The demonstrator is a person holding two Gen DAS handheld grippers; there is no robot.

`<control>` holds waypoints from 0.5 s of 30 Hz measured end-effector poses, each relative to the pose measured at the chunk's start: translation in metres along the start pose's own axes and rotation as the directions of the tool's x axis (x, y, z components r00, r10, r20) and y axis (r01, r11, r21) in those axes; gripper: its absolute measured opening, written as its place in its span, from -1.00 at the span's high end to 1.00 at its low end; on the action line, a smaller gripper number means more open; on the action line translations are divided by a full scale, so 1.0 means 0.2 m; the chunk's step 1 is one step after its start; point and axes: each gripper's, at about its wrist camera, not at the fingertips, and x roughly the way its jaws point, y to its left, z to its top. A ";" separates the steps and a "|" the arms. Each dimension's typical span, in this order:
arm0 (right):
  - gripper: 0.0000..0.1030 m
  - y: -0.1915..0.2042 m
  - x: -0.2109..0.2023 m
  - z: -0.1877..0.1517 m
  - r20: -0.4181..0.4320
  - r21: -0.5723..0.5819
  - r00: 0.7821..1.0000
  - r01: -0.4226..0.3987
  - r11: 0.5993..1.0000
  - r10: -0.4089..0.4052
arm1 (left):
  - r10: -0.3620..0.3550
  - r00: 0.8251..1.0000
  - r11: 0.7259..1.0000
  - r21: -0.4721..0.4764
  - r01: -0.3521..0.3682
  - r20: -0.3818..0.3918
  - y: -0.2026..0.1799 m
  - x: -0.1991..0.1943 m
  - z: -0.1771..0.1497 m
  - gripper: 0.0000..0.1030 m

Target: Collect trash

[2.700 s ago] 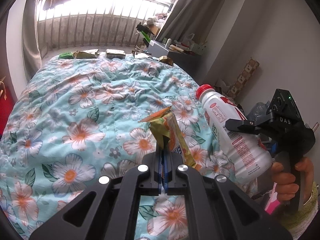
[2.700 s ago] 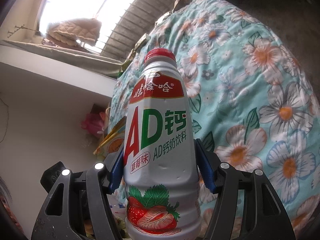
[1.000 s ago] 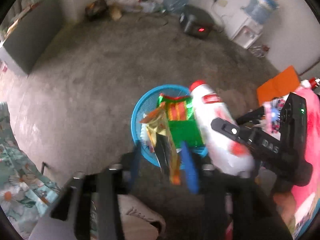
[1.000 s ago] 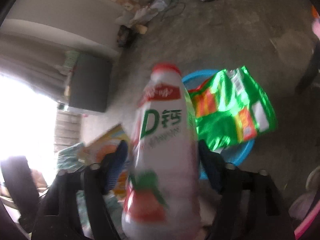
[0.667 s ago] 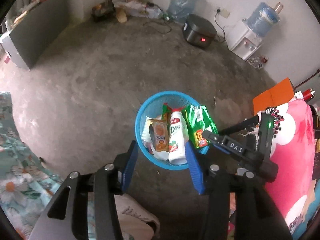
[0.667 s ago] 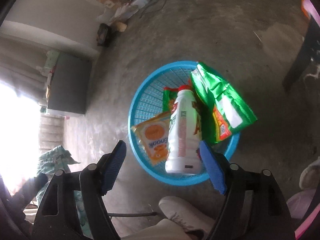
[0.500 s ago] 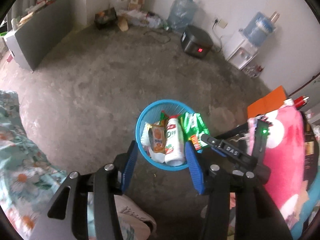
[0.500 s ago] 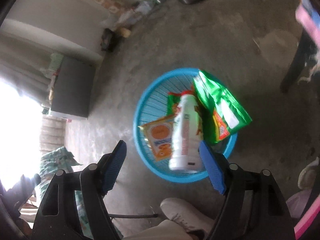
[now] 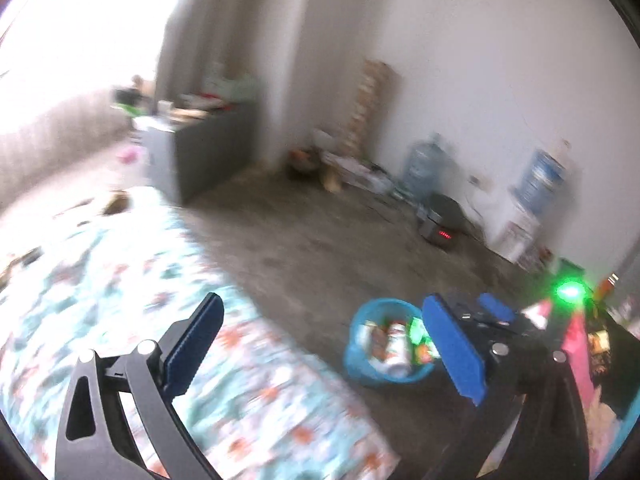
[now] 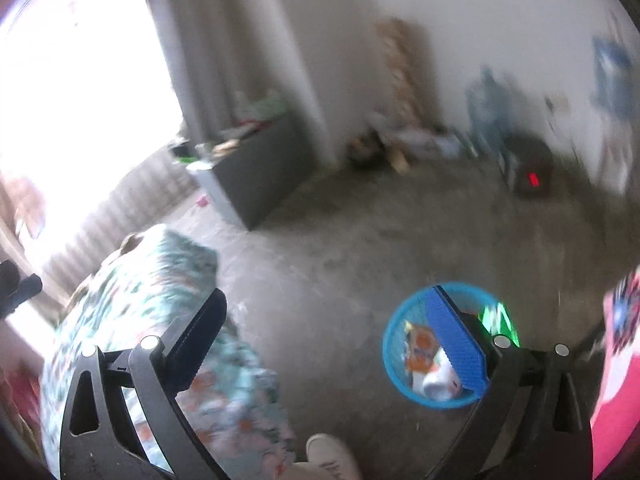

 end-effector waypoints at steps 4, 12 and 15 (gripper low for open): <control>-0.85 0.22 -0.14 -0.02 0.041 -0.104 0.998 -0.044 0.994 0.048 | 0.132 0.989 0.989 -0.070 -0.127 0.068 0.12 -0.25 -0.14 -0.89; -0.85 0.52 -0.34 -0.22 0.075 -0.235 0.997 0.021 0.972 -0.004 | 0.462 0.876 0.876 -0.225 -0.427 0.140 0.23 -0.60 -0.45 -0.89; -0.85 0.60 -0.38 -0.34 -0.011 -0.265 1.000 0.008 0.964 -0.011 | 0.483 0.872 0.850 -0.287 -0.443 0.085 0.26 -0.63 -0.59 -0.89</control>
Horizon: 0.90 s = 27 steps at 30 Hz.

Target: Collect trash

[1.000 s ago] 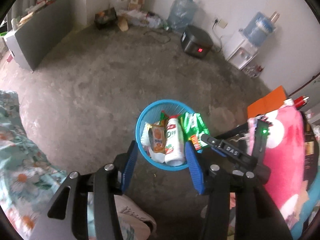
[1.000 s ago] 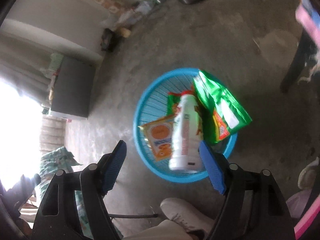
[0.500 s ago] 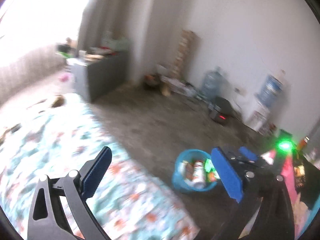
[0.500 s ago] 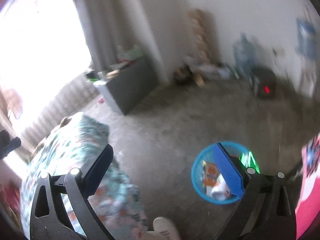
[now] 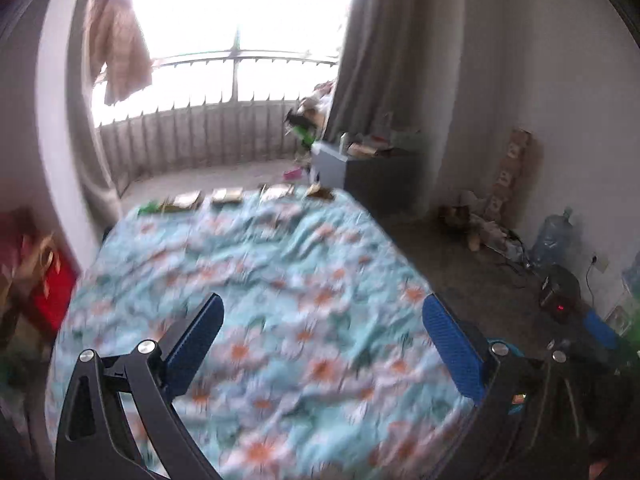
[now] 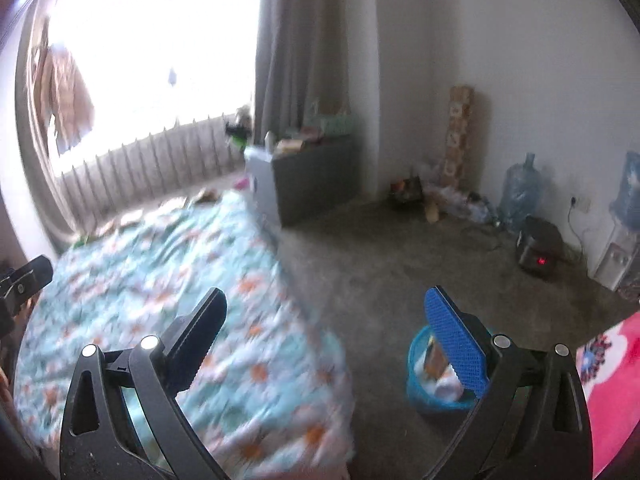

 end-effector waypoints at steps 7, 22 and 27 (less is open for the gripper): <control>-0.85 0.16 -0.01 -0.20 -0.117 -0.151 0.993 -0.033 0.988 0.016 | 0.028 0.982 0.995 -0.090 -0.046 -0.186 0.10 0.06 -0.24 -0.89; -0.85 0.03 -0.06 -0.35 -0.200 -0.203 0.978 0.025 0.979 -0.067 | 0.133 0.962 0.991 0.048 -0.125 -0.240 0.03 0.06 -0.36 -0.89; -0.85 0.00 -0.06 -0.36 -0.207 -0.203 0.975 0.034 0.979 -0.077 | 0.153 0.951 0.988 0.067 -0.140 -0.269 0.03 0.09 -0.38 -0.89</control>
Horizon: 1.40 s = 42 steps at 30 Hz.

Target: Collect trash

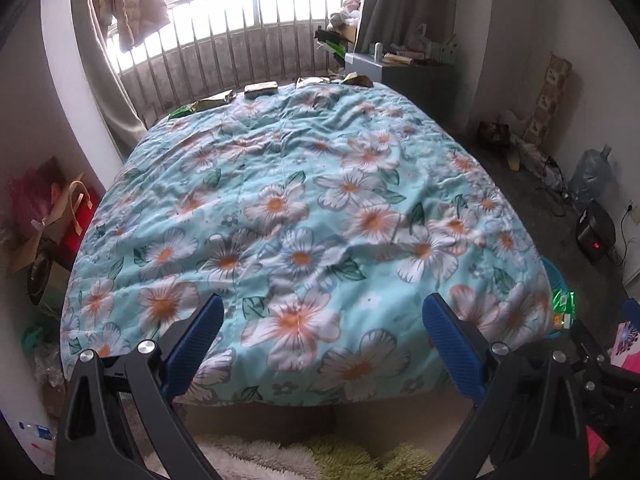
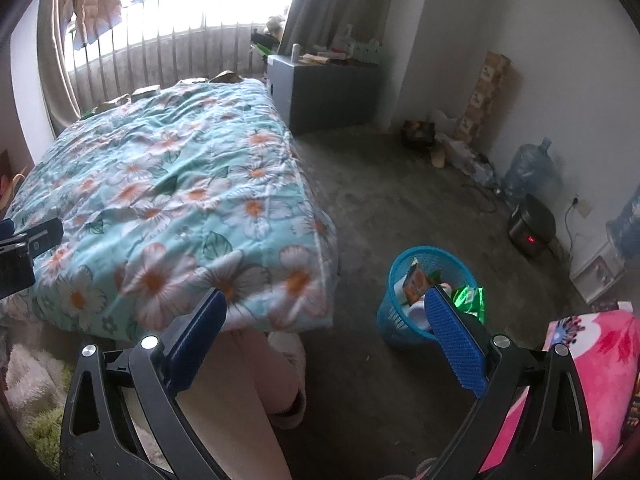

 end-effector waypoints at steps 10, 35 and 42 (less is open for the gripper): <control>-0.85 -0.05 0.01 -0.04 -0.016 0.022 1.000 -0.010 1.000 0.011 | 0.021 1.000 0.999 0.050 -0.021 -0.005 -0.05 0.00 -0.01 -0.89; -0.85 -0.12 -0.02 -0.08 -0.003 0.025 1.000 0.015 1.000 -0.015 | -0.008 1.000 0.995 0.103 0.006 0.016 -0.14 -0.05 0.00 -0.89; -0.85 -0.12 -0.02 -0.07 0.001 0.032 1.000 0.002 0.999 -0.002 | -0.015 1.000 0.995 0.103 0.014 0.015 -0.15 -0.06 0.00 -0.89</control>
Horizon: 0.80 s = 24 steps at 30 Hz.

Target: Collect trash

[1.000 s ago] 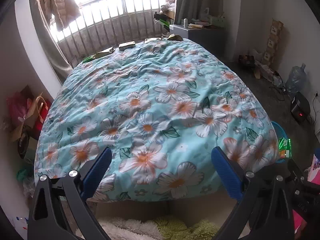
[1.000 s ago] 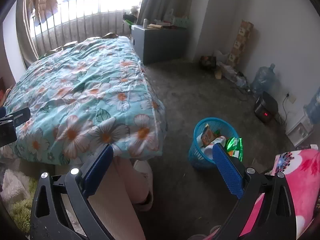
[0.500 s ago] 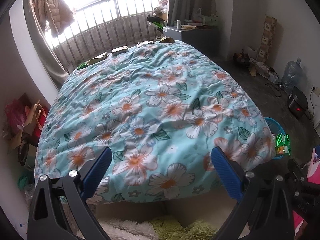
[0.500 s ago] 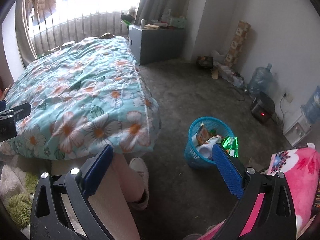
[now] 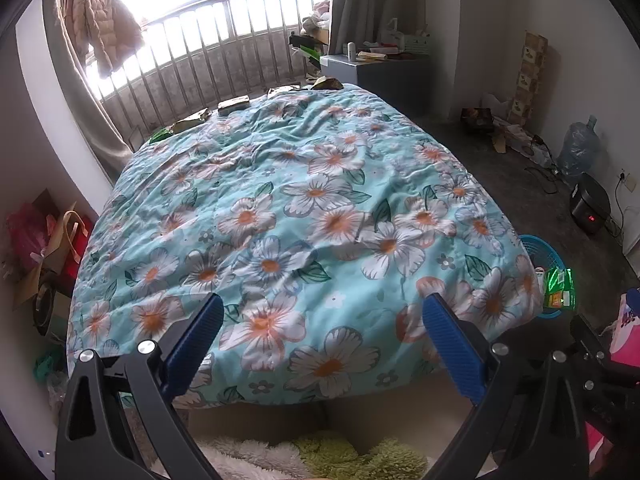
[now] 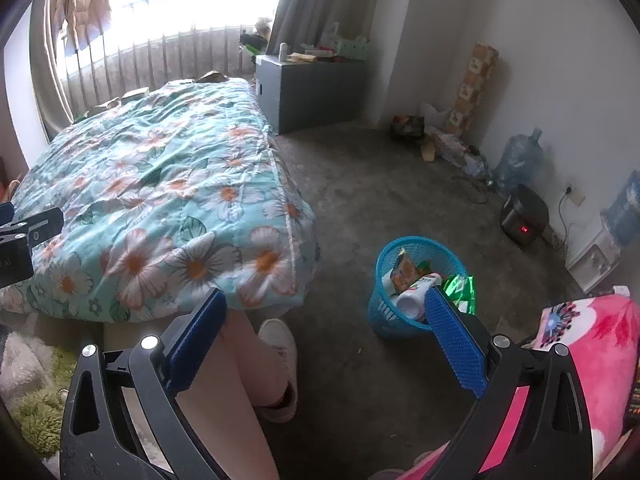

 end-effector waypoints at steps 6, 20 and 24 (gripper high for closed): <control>-0.85 0.00 0.00 0.00 0.001 0.000 1.000 0.000 1.000 0.000 | -0.013 1.000 1.000 -0.003 0.013 -0.004 -0.01 0.00 0.00 -0.89; -0.85 -0.04 -0.03 0.02 0.017 0.013 0.999 0.029 0.999 -0.030 | -0.071 0.997 0.997 0.007 0.071 0.004 -0.05 -0.03 0.03 -0.89; -0.85 -0.05 -0.03 0.02 0.017 0.014 0.999 0.029 0.999 -0.030 | -0.072 0.997 0.997 0.013 0.072 -0.003 -0.06 -0.02 0.04 -0.89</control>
